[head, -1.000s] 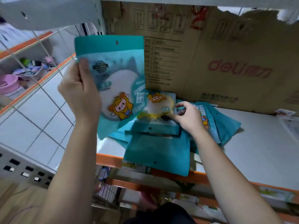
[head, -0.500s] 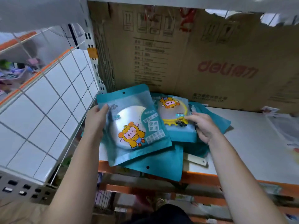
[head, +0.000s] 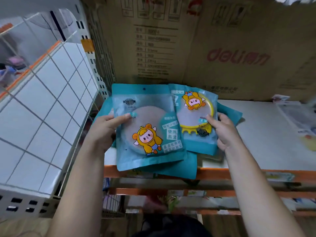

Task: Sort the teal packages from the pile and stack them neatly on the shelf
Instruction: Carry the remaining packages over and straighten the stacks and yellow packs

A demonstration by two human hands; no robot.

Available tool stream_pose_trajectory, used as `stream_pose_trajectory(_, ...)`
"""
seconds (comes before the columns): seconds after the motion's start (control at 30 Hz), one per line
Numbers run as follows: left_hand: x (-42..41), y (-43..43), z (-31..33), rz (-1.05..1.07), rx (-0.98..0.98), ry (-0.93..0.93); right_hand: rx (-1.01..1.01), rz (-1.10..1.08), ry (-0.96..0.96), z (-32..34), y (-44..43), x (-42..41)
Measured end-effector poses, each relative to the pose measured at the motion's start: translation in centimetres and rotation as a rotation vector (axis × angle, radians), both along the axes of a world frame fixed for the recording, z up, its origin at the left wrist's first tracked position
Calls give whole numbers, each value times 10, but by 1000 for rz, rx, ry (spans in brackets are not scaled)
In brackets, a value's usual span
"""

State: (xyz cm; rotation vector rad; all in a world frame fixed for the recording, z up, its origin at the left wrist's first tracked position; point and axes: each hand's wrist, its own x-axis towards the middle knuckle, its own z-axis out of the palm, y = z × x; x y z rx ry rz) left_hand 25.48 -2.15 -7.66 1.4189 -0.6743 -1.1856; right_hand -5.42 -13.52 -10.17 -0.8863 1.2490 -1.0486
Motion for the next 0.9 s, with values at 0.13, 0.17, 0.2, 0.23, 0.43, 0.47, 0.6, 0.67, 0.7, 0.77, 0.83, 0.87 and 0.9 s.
stream_pose_trajectory(0.13, -30, -13, -2, -22, -106, -155, -30, -120, 6, -8, 23, -30)
stream_pose_trajectory(0.17, -40, -16, -2, -28, -119, -216, -32, -150, 10, -10, 28, -38)
stream_pose_trajectory(0.2, -51, -20, -2, -35, -126, -288, -36, -183, 20, -12, 34, -47)
stream_pose_trajectory(0.23, -61, -23, -1, -45, -139, -389, -45, -220, 38, -13, 39, -57)
stream_pose_trajectory(0.43, -131, -33, 5, -105, -297, -514, -169, -451, 183, -18, 66, -129)
stream_pose_trajectory(0.47, -145, -35, 5, -107, -289, -489, -184, -471, 203, -20, 71, -143)
stream_pose_trajectory(0.6, -210, -44, 6, -153, -253, -245, -252, -528, 273, -26, 88, -205)
stream_pose_trajectory(0.67, -251, -49, 4, -181, -224, -202, -252, -527, 322, -27, 97, -245)
stream_pose_trajectory(0.7, -272, -51, 3, -191, -219, -193, -246, -518, 349, -28, 103, -265)
stream_pose_trajectory(0.77, -319, -53, -1, -220, -226, -171, -242, -517, 403, -28, 114, -310)
stream_pose_trajectory(0.83, -367, -53, -6, -262, -229, -161, -254, -539, 458, -26, 125, -353)
stream_pose_trajectory(0.87, -391, -53, -9, -279, -221, -151, -252, -554, 481, -25, 131, -375)
stream_pose_trajectory(0.9, -415, -53, -11, -290, -209, -138, -246, -562, 494, -26, 136, -396)
